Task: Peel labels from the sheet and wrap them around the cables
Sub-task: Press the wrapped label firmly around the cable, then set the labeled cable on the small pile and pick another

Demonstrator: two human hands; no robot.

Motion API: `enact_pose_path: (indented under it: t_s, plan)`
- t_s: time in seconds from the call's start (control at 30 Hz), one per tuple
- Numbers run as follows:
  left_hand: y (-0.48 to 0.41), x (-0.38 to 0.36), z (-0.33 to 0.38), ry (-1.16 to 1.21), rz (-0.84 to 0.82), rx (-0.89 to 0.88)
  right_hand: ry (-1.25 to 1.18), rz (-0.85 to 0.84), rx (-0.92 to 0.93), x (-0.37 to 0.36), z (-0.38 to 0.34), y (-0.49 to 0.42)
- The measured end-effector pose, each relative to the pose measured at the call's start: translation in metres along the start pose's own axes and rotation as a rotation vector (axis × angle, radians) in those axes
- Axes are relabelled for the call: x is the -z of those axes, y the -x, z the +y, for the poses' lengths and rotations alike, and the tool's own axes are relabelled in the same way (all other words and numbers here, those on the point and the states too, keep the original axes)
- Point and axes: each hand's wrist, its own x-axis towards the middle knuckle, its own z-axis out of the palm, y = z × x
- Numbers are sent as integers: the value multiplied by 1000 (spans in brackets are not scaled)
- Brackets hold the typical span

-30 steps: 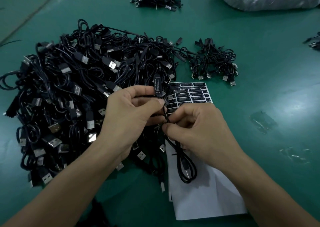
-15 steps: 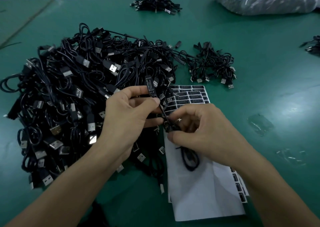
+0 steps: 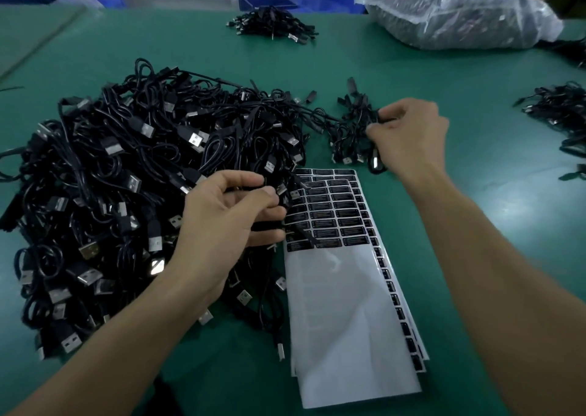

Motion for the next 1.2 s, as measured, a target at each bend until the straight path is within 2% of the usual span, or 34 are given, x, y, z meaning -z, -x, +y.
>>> enact_pose_path:
  t_s: [0.17, 0.33, 0.4, 0.5, 0.57, 0.63, 0.73, 0.83, 0.93, 1.07, 1.2]
  plan:
    - [0, 0, 1, -15, -13, 3, 228, 76, -64, -13, -1, -44]
    - [1, 1, 1, -38, -20, -9, 457, 3, -59, -17, 3, -50]
    - [2, 1, 2, -41, -23, -8, 520, 10, 6, -17, 3, -46]
    - [3, 0, 2, -61, -23, -8, 611, 36, 210, -21, -8, -32]
    - [4, -1, 2, -76, -24, -13, 535, -6, 384, -28, -25, -19]
    - [5, -2, 2, -94, -21, -20, 344, -174, 473, -36, -46, 0]
    - [6, -3, 4, -149, -19, -32, 138, -532, 519, -49, -77, 28]
    - [7, -4, 7, -201, -39, -43, 112, -726, 479, -66, -96, 50]
    - [6, -3, 7, -212, -64, -53, 87, -762, 457, -78, -102, 60]
    - [6, -3, 6, -215, -84, -44, -84, -698, 453, -71, -99, 60]
    - [8, -5, 6, -191, -66, -31, -214, -622, 360, -58, -83, 53]
